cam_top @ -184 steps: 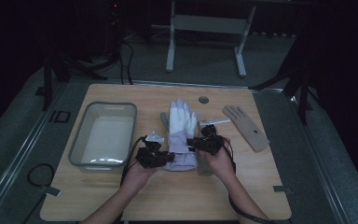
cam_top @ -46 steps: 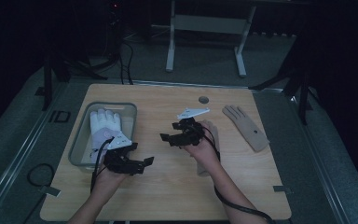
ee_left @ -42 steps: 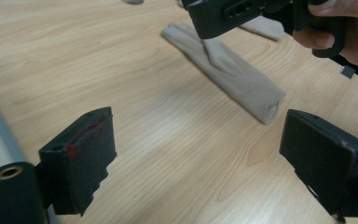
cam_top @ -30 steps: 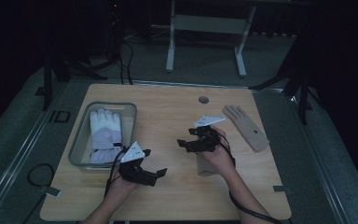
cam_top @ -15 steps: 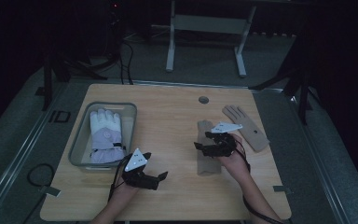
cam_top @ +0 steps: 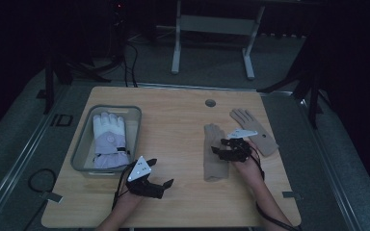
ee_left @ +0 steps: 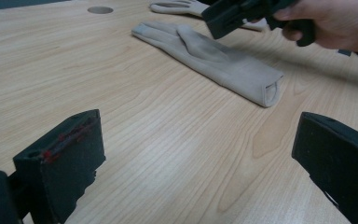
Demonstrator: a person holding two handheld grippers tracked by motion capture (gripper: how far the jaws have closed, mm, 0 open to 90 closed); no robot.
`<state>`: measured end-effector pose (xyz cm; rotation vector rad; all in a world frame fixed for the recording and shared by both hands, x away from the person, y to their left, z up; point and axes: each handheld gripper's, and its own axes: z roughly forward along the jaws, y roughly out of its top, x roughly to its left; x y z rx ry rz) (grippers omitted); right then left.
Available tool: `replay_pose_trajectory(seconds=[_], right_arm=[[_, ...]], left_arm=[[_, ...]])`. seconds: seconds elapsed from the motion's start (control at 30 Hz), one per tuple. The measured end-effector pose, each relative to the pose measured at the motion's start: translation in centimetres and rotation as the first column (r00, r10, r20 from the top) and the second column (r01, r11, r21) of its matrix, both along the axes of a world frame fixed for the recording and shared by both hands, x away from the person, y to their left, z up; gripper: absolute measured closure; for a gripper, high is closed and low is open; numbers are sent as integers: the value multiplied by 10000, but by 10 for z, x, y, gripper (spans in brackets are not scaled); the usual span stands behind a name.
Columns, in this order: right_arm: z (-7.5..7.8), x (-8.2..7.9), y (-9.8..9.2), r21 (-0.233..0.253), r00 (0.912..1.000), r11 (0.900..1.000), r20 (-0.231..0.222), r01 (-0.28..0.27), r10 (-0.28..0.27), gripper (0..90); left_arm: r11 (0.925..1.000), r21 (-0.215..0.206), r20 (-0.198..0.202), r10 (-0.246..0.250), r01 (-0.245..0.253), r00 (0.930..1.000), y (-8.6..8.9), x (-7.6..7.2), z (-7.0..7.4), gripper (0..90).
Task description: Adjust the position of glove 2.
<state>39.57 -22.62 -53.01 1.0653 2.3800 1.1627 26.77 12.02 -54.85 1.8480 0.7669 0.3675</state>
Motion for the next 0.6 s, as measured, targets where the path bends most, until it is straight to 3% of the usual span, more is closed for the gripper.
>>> replay_pose_trajectory(seconds=[0.13,0.23,0.3,0.37,0.5,0.6], right_arm=[[-9,9,1,16,9997,9998,-161,189,-189,388],[-19,11,6,-334,9991,9992,-361,219,-231,366],[-24,9,9,-738,9996,9970,-137,217,-227,377],[-25,7,10,-926,9992,9949,103,402,-394,438],[-25,2,16,-834,9982,9948,165,581,-569,720],[-23,1,21,-601,9966,9948,-30,825,-828,762]], left_arm=[[9999,116,-14,-19,19,10000,-1,0,-1,23],[10000,53,-54,-13,14,10000,0,0,-1,23],[10000,90,-76,-7,7,10000,1,1,-1,23],[10000,24,-138,16,-16,9999,1,1,-2,23],[10000,48,-99,-6,6,10000,1,1,-1,23],[10000,3,-86,29,-29,10000,1,1,-1,23]])
